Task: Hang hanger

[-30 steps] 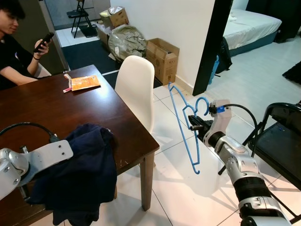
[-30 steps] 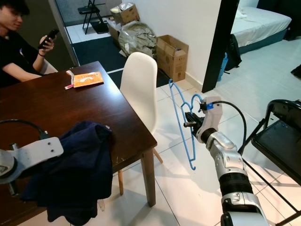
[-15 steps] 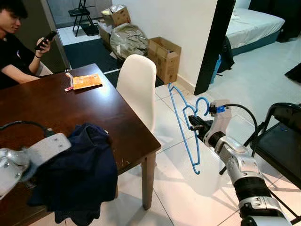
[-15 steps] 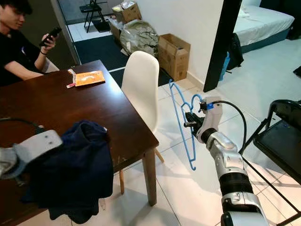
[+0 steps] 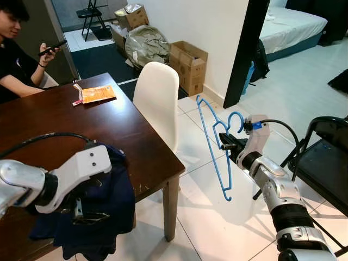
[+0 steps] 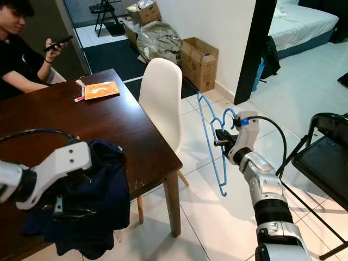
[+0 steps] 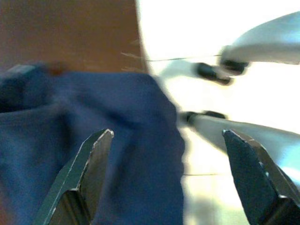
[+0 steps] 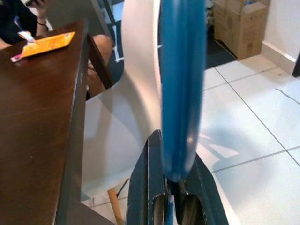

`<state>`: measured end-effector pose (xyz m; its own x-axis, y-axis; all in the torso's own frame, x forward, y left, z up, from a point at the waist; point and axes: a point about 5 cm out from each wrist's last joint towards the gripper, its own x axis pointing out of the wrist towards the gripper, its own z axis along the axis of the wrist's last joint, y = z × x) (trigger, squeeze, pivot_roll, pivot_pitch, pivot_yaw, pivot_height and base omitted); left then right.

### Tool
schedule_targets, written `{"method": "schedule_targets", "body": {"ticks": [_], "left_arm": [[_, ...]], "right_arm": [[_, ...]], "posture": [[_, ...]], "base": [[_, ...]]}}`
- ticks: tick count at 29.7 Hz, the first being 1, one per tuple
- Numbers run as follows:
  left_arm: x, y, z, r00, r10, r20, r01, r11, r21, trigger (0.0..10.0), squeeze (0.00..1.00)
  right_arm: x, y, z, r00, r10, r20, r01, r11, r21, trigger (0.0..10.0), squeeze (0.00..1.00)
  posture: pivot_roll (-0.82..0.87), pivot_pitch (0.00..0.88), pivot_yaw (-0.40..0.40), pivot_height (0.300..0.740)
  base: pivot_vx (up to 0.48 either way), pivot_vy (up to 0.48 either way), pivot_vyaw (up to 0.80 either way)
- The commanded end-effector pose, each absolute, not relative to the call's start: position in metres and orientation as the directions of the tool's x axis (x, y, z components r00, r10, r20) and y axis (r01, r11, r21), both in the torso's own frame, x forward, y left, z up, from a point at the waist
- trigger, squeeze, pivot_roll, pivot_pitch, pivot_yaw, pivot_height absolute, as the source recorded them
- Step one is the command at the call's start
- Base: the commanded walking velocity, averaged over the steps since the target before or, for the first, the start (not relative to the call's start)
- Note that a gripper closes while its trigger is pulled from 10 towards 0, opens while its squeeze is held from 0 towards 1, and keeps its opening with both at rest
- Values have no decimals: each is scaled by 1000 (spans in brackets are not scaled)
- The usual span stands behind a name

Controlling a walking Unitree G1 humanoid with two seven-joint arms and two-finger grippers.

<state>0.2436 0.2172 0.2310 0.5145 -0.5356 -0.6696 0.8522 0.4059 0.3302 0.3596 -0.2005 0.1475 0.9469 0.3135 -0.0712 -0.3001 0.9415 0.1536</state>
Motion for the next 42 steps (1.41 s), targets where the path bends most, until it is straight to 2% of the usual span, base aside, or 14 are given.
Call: {"method": "schedule_targets", "body": {"ticks": [1, 3, 4, 6, 7, 9, 13, 14, 17, 20, 27, 29, 33, 42], "left_arm": [[251, 229, 239, 600, -470, -647, 796, 434, 423, 10000, 1000], [274, 242, 243, 743, -359, -565, 665, 489, 564, 10000, 1000], [284, 249, 243, 796, -300, -525, 599, 509, 618, 10000, 663], [293, 254, 242, 836, -248, -489, 540, 527, 656, 10000, 663], [301, 254, 238, 859, -233, -455, 501, 561, 659, 10000, 0], [311, 244, 226, 855, -293, -427, 508, 636, 581, 10000, 0], [312, 217, 204, 763, -457, -457, 640, 632, 437, 10000, 0], [312, 217, 204, 763, -457, -457, 640, 632, 437, 10000, 0], [299, 189, 191, 567, -648, -509, 820, 503, 274, 10000, 0], [299, 183, 191, 532, -679, -505, 844, 471, 257, 10000, 0], [316, 201, 202, 620, -582, -527, 783, 509, 358, 10000, 0], [322, 218, 205, 690, -481, -541, 716, 562, 413, 10000, 0], [324, 233, 208, 740, -390, -548, 655, 600, 459, 10000, 0], [317, 244, 194, 727, -313, -611, 644, 619, 449, 10000, 0]], "right_arm": [[361, -197, 148, 944, 324, -71, -308, 936, 170, 10000, 0], [362, -197, 148, 943, 324, -72, -309, 936, 170, 10000, 0], [362, -197, 148, 943, 325, -73, -309, 936, 170, 10000, 0], [362, -197, 148, 943, 325, -74, -310, 936, 169, 10000, 0], [362, -197, 148, 943, 325, -74, -310, 936, 168, 10000, 0], [362, -196, 148, 943, 325, -76, -309, 936, 167, 10000, 0], [363, -196, 148, 943, 325, -79, -309, 937, 163, 10000, 0], [363, -196, 148, 943, 325, -79, -309, 937, 163, 10000, 0], [362, -197, 147, 942, 324, -83, -308, 937, 162, 10000, 0], [362, -198, 147, 943, 323, -84, -307, 938, 162, 10000, 0], [361, -200, 145, 945, 316, -86, -299, 939, 168, 10000, 0], [361, -200, 145, 945, 317, -85, -299, 939, 170, 10000, 0], [361, -200, 145, 944, 319, -86, -302, 938, 171, 10000, 0], [361, -199, 145, 942, 323, -90, -304, 937, 173, 10000, 0]], "posture": [[18, 108, 33, 740], [16, 106, 32, 740], [15, 106, 32, 740], [15, 106, 32, 740], [14, 102, 29, 740], [14, 100, 27, 740], [9, 98, 24, 740], [9, 98, 24, 740], [-1, 93, 25, 740], [-3, 92, 27, 740], [-4, 88, 32, 740], [-3, 89, 32, 740], [-2, 92, 29, 740], [-6, 99, 28, 740]], "base": [[0, 0, 0], [0, 0, 0], [0, 0, 0], [0, 0, 0], [0, 0, 0], [0, 0, 0], [0, 0, 0], [0, 0, 0], [0, 0, 0], [0, 0, 0], [0, 0, 0], [0, 0, 0], [0, 0, 0], [0, 0, 0]]}}
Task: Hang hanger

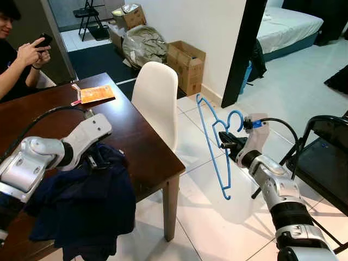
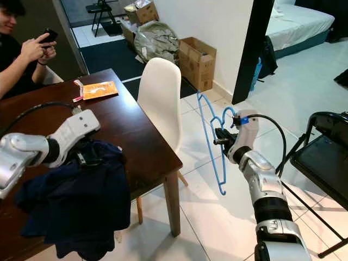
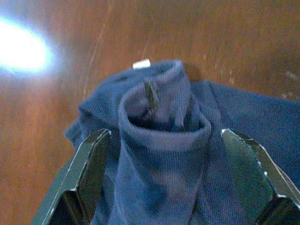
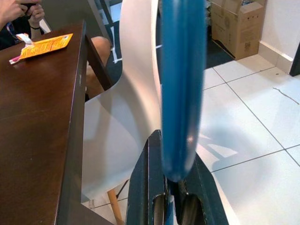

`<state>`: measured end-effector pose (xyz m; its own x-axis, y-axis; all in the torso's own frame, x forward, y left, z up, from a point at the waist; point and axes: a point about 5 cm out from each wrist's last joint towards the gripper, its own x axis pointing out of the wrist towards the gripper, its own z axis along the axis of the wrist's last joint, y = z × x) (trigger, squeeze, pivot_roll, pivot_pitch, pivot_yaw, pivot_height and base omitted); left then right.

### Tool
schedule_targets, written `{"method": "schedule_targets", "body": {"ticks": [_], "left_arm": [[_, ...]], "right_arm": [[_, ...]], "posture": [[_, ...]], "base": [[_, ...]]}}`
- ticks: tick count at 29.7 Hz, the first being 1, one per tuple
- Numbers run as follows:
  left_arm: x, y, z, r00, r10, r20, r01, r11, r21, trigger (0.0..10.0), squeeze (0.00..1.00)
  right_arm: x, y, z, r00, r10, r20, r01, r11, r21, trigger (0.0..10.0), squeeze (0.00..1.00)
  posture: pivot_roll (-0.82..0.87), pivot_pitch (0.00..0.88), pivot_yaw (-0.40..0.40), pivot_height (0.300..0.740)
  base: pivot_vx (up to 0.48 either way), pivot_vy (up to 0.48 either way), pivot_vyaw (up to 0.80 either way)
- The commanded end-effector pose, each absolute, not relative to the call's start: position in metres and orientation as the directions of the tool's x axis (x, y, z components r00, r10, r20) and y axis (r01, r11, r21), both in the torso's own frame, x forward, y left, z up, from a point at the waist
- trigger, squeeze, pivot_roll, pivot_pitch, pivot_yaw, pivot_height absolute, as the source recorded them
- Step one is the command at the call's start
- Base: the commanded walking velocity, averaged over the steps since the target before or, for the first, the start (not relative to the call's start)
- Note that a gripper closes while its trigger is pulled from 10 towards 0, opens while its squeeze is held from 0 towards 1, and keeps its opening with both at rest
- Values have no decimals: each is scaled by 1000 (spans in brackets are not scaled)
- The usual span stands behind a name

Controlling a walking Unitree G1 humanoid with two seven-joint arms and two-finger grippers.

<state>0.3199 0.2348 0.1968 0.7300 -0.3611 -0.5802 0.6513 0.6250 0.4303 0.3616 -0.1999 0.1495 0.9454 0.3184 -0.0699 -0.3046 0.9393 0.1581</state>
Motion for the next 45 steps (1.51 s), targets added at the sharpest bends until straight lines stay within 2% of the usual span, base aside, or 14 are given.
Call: {"method": "schedule_targets", "body": {"ticks": [1, 17, 18, 19, 20, 40, 42, 43, 45], "left_arm": [[317, 244, 194, 727, -313, -611, 644, 619, 449, 10000, 0], [322, 253, 176, 721, -237, -651, 630, 617, 472, 10000, 0], [322, 252, 176, 722, -237, -650, 628, 619, 472, 1608, 0], [322, 252, 176, 722, -237, -650, 628, 619, 472, 1608, 0], [322, 252, 176, 725, -238, -647, 626, 619, 474, 0, 0], [327, 255, 180, 745, -215, -632, 610, 603, 514, 0, 0], [328, 255, 184, 754, -221, -618, 603, 607, 518, 0, 0], [332, 249, 208, 796, -294, -530, 576, 640, 510, 0, 0], [333, 246, 218, 808, -330, -488, 568, 653, 501, 0, 0]], "right_arm": [[361, -199, 145, 942, 323, -90, -304, 937, 173, 10000, 0], [361, -200, 146, 943, 319, -90, -301, 938, 173, 10000, 0], [361, -200, 146, 944, 319, -90, -301, 938, 172, 10000, 0], [361, -200, 146, 944, 319, -90, -301, 938, 172, 10000, 0], [361, -200, 146, 944, 319, -90, -300, 938, 172, 10000, 0], [362, -199, 147, 944, 317, -88, -299, 938, 173, 10000, 0], [362, -199, 147, 944, 317, -88, -299, 938, 173, 10000, 0], [362, -199, 147, 944, 317, -87, -299, 938, 174, 10000, 0], [362, -199, 147, 944, 317, -87, -299, 938, 174, 10000, 0]], "posture": [[-6, 99, 28, 740], [-12, 108, 28, 740], [-13, 108, 28, 740], [-13, 108, 28, 740], [-13, 108, 28, 740], [-11, 106, 29, 740], [-8, 106, 29, 740], [-9, 106, 29, 740], [-9, 106, 29, 740]], "base": [[0, 0, 0], [0, 0, 0], [0, 0, 0], [0, 0, 0], [0, 0, 0], [0, 0, 0], [0, 0, 0], [0, 0, 0], [0, 0, 0]]}}
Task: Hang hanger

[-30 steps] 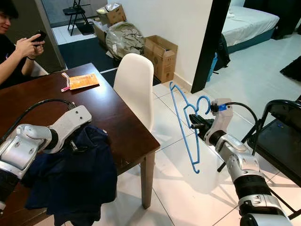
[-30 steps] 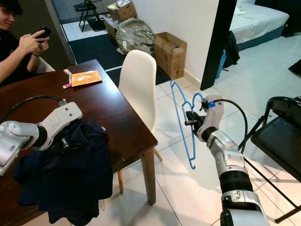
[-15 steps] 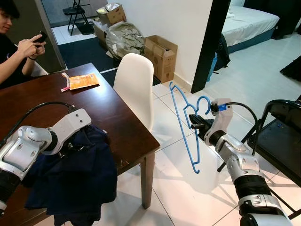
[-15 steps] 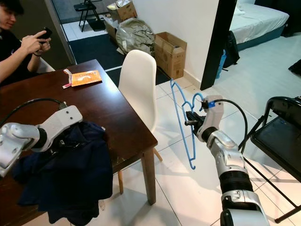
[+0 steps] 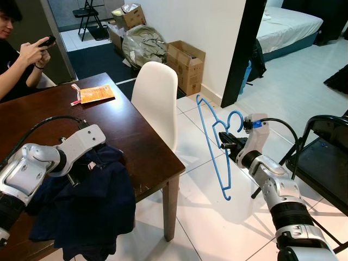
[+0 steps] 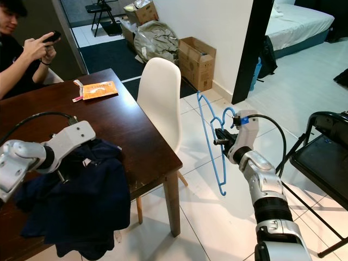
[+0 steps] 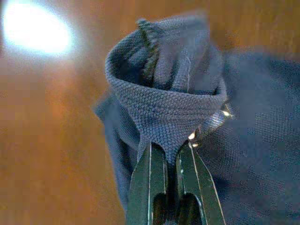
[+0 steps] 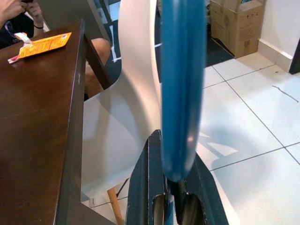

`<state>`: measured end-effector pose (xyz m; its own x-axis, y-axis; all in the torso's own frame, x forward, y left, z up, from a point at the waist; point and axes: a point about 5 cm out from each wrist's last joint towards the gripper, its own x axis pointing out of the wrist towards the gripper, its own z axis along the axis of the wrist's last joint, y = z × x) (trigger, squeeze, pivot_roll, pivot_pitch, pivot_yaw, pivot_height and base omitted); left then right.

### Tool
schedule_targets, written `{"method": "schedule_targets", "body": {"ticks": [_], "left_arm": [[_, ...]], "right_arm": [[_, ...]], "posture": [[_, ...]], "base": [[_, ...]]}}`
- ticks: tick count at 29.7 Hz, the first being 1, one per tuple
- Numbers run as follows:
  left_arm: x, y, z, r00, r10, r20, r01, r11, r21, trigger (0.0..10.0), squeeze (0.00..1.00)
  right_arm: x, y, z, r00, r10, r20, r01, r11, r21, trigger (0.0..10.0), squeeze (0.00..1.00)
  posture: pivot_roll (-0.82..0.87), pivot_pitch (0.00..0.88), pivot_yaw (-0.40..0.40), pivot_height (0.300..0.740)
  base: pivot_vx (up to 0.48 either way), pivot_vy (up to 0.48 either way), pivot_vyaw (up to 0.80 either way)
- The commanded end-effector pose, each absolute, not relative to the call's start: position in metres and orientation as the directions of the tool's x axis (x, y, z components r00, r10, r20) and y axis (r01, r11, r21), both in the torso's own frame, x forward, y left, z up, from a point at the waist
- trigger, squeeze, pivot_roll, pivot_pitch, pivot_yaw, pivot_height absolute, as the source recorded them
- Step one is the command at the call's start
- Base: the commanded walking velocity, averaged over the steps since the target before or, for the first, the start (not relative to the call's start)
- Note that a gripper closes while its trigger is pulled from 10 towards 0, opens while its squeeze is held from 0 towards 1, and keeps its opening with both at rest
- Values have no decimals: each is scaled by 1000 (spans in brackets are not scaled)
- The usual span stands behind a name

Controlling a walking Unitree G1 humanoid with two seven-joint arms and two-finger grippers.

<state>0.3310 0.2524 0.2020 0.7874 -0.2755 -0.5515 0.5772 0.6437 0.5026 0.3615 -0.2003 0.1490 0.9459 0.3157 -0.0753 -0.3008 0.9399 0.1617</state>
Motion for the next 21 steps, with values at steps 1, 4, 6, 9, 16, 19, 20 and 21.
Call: {"method": "schedule_targets", "body": {"ticks": [1, 4, 6, 9, 16, 19, 20, 21], "left_arm": [[333, 246, 218, 808, -330, -488, 568, 653, 501, 0, 0], [333, 238, 237, 816, -413, -404, 573, 669, 473, 0, 0], [328, 224, 272, 788, -564, -248, 614, 684, 395, 0, 0], [315, 212, 297, 692, -709, -135, 706, 627, 329, 706, 0], [285, 195, 326, 444, -896, 15, 849, 426, 313, 8824, 0], [283, 194, 331, 425, -904, 51, 853, 419, 310, 8824, 0], [283, 194, 331, 425, -904, 51, 853, 419, 310, 8824, 0], [282, 193, 337, 416, -905, 84, 849, 420, 322, 10000, 0]], "right_arm": [[362, -199, 147, 944, 317, -87, -299, 938, 174, 10000, 0], [362, -199, 147, 944, 317, -87, -299, 938, 175, 10000, 0], [362, -199, 146, 944, 317, -87, -299, 938, 178, 10000, 0], [362, -199, 146, 944, 318, -86, -299, 937, 182, 10000, 0], [363, -198, 144, 946, 313, -80, -292, 934, 204, 10000, 0], [363, -198, 144, 947, 312, -79, -290, 934, 208, 10000, 0], [363, -198, 144, 947, 312, -79, -290, 934, 208, 10000, 0], [363, -199, 144, 947, 311, -78, -289, 934, 212, 10000, 0]], "posture": [[-9, 106, 29, 740], [-9, 106, 29, 740], [0, 101, 32, 740], [4, 97, 33, 740], [12, 80, 43, 740], [15, 73, 41, 740], [15, 73, 41, 740], [15, 72, 42, 740]], "base": [[0, 0, 0], [0, 0, 0], [0, 0, 0], [0, 0, 0], [0, 0, 0], [0, 0, 0], [0, 0, 0], [0, 0, 0]]}}
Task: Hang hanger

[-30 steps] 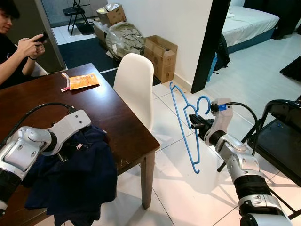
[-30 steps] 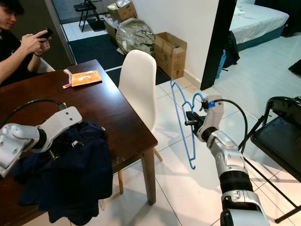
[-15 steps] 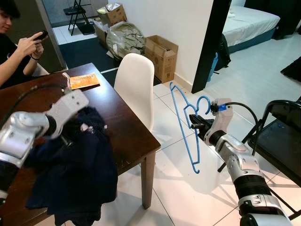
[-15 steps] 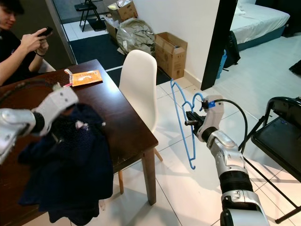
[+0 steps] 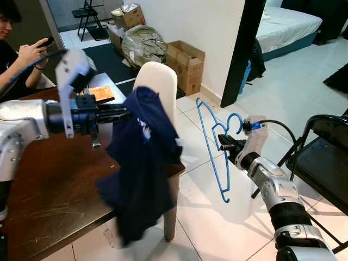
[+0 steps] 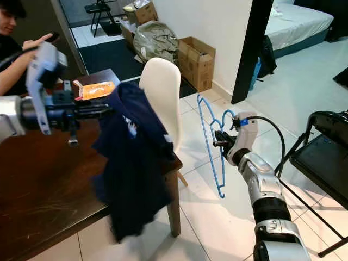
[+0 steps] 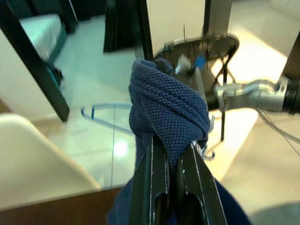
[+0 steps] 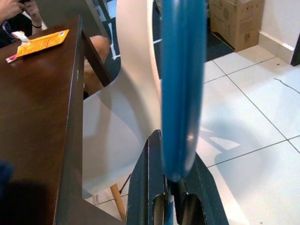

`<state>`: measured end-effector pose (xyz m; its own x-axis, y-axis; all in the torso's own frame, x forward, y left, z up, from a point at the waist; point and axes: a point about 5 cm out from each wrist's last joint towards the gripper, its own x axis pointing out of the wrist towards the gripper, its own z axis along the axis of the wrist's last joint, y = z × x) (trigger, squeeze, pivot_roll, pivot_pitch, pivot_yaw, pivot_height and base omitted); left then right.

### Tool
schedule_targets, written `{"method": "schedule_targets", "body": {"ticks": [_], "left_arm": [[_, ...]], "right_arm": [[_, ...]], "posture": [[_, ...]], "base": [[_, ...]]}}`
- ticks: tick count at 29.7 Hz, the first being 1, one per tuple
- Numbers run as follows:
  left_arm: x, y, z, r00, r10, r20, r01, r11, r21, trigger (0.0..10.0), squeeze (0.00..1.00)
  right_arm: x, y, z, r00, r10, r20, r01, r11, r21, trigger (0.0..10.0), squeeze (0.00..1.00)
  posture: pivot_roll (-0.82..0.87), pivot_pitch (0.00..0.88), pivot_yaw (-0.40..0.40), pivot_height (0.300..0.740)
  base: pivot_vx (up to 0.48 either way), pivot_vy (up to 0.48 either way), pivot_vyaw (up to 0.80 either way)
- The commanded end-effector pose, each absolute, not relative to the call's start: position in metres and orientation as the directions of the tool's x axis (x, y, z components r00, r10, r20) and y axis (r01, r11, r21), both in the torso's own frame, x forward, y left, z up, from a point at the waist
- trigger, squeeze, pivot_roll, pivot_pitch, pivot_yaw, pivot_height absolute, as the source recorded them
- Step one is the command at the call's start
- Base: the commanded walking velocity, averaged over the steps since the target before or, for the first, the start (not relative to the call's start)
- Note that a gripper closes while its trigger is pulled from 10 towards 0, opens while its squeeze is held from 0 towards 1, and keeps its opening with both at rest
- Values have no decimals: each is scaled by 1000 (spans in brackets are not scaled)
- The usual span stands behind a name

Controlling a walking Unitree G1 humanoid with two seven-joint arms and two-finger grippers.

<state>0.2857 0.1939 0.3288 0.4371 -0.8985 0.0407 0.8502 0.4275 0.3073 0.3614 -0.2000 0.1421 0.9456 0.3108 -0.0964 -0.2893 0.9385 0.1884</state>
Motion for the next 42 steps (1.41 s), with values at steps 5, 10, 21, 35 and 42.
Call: {"method": "schedule_targets", "body": {"ticks": [5, 10, 21, 35, 42], "left_arm": [[269, 195, 379, 306, -872, 381, 846, 433, 312, 10000, 0], [297, 195, 325, 549, -836, 20, 747, 501, 437, 10000, 0], [330, 256, 283, 896, -364, -254, 426, 545, 722, 10000, 0], [332, 328, 289, 987, 97, -127, 97, 272, 957, 10000, 0], [333, 296, 247, 967, -75, -245, 254, 391, 884, 10000, 0]], "right_arm": [[364, -199, 144, 951, 302, -71, -280, 933, 227, 10000, 0], [365, -199, 145, 953, 295, -66, -272, 933, 234, 10000, 0], [366, -200, 145, 954, 292, -66, -269, 934, 236, 10000, 0], [366, -201, 145, 953, 294, -69, -271, 933, 236, 10000, 0], [366, -202, 146, 953, 295, -71, -271, 933, 237, 10000, 0]], "posture": [[18, 61, 51, 740], [21, 60, 55, 740], [23, 69, 52, 740], [26, 79, 47, 740], [20, 90, 43, 740]], "base": [[0, 0, 0], [0, 0, 0], [0, 0, 0], [0, 0, 0], [0, 0, 0]]}}
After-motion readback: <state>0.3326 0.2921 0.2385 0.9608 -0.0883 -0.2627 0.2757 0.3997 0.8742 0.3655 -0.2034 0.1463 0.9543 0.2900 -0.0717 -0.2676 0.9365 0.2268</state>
